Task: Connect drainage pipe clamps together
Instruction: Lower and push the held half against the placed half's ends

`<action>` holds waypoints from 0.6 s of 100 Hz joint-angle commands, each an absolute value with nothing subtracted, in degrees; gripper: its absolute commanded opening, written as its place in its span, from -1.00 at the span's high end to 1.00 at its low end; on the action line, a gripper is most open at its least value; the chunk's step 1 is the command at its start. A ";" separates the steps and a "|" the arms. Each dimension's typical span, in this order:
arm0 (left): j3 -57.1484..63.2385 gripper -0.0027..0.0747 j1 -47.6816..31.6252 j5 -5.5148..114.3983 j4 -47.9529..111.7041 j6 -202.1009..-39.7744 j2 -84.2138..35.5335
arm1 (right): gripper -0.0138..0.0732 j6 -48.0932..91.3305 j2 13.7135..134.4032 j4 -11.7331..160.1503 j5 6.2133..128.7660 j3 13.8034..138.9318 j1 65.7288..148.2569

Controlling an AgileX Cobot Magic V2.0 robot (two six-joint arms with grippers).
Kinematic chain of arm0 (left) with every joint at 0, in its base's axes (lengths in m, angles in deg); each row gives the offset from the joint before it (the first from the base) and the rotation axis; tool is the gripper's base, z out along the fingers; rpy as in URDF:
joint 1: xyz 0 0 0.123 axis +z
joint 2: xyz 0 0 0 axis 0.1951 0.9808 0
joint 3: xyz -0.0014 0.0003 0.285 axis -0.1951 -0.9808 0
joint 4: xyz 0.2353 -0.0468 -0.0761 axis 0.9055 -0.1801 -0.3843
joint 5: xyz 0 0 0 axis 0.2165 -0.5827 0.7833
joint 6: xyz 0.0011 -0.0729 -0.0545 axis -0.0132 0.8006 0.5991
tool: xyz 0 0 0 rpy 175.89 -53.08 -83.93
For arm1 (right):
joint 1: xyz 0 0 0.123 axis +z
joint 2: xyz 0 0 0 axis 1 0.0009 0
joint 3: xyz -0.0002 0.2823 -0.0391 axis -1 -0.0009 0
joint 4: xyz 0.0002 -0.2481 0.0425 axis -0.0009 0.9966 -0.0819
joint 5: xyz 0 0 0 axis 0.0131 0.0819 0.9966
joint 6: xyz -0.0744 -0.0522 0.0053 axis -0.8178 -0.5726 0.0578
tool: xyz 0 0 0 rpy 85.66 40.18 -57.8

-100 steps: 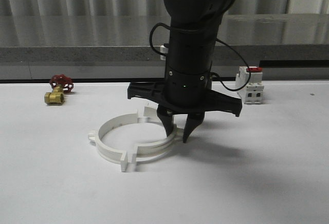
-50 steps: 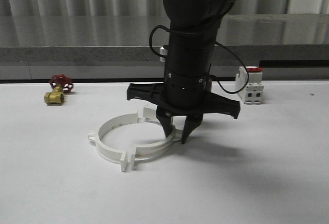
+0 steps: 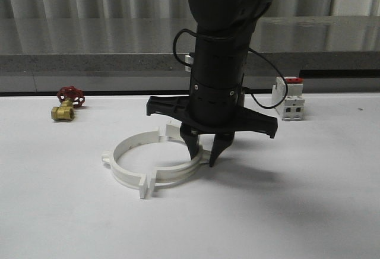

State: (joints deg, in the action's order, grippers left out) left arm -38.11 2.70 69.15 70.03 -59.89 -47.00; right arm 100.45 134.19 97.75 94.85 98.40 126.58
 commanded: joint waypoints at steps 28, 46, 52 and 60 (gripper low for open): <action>-36.46 0.98 2.81 73.43 69.88 -59.58 -47.02 | 0.63 100.25 131.53 97.45 94.71 99.90 127.22; -36.46 0.98 2.81 73.43 69.88 -59.58 -47.02 | 0.63 100.25 131.53 97.45 94.71 99.90 127.22; -36.46 0.98 2.81 73.43 69.88 -59.58 -47.02 | 0.63 100.25 131.53 97.39 94.71 99.90 127.22; -36.46 0.98 2.81 73.43 69.88 -59.58 -47.02 | 0.63 100.25 131.53 97.40 94.63 99.90 127.22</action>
State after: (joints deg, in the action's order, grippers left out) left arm -38.11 2.83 69.15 70.03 -59.89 -47.00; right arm 100.45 134.19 97.33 95.19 98.45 127.14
